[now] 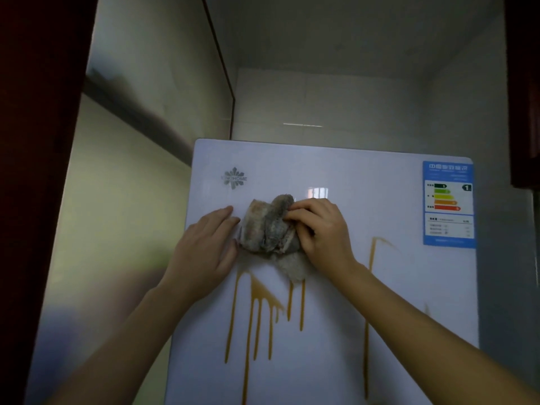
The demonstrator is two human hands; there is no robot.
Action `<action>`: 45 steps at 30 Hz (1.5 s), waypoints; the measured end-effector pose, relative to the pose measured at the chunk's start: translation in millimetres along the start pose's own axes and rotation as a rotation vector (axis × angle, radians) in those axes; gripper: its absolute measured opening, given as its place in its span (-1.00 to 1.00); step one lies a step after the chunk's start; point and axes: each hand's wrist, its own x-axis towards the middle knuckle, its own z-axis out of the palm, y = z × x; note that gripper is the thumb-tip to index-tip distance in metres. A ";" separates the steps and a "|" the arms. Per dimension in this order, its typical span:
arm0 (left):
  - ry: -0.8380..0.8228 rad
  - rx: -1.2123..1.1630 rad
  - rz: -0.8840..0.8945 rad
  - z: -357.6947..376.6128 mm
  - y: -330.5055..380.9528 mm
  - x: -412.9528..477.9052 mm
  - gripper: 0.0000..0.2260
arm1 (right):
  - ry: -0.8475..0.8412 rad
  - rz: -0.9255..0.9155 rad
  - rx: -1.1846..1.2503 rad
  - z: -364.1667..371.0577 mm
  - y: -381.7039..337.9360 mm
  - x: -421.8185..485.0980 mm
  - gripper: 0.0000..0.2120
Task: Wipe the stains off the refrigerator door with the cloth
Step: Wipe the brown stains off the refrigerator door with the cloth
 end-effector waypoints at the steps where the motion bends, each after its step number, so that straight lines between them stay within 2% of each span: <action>1: -0.001 0.002 0.005 -0.5 0.0 0.2 -0.56 | -0.007 0.014 0.004 0.3 -0.1 0.2 -0.81; 5: -0.005 0.019 0.021 0.9 -2.7 -2.2 -0.56 | -0.074 0.016 -0.013 -1.6 -1.9 -8.2 -0.73; 9: 0.023 0.062 0.053 8.2 -4.5 -7.1 -0.59 | -0.134 -0.039 -0.097 -3.4 -2.7 -20.3 -0.45; 11: 0.056 0.091 0.016 13.5 -8.8 -12.2 -0.58 | -0.162 -0.054 -0.136 -3.8 -1.3 -22.0 -0.37; 14: 0.122 0.152 -0.048 21.0 -14.0 -25.5 -0.55 | -0.167 -0.101 -0.202 -2.6 -0.2 -25.2 -0.41; 22: 0.233 0.158 -0.029 48.3 -17.5 -74.3 -0.58 | -0.082 -0.139 -0.197 10.6 -19.7 -34.2 -0.69; 29: 0.296 0.134 -0.061 69.1 -15.5 -93.7 -0.55 | -0.189 -0.073 -0.176 13.6 -28.8 -36.8 -0.53; 32: 0.300 0.156 -0.028 71.1 -21.4 -94.2 -0.54 | -0.202 -0.095 -0.195 11.8 -23.2 -33.7 -0.54; 37: 0.305 0.140 -0.057 76.5 -19.8 -96.6 -0.53 | -0.159 -0.089 -0.217 11.2 -16.0 -24.5 -0.55; 45: 0.318 0.126 -0.067 78.6 -20.6 -96.4 -0.53 | -0.016 0.107 -0.176 36.1 -27.7 11.4 -0.53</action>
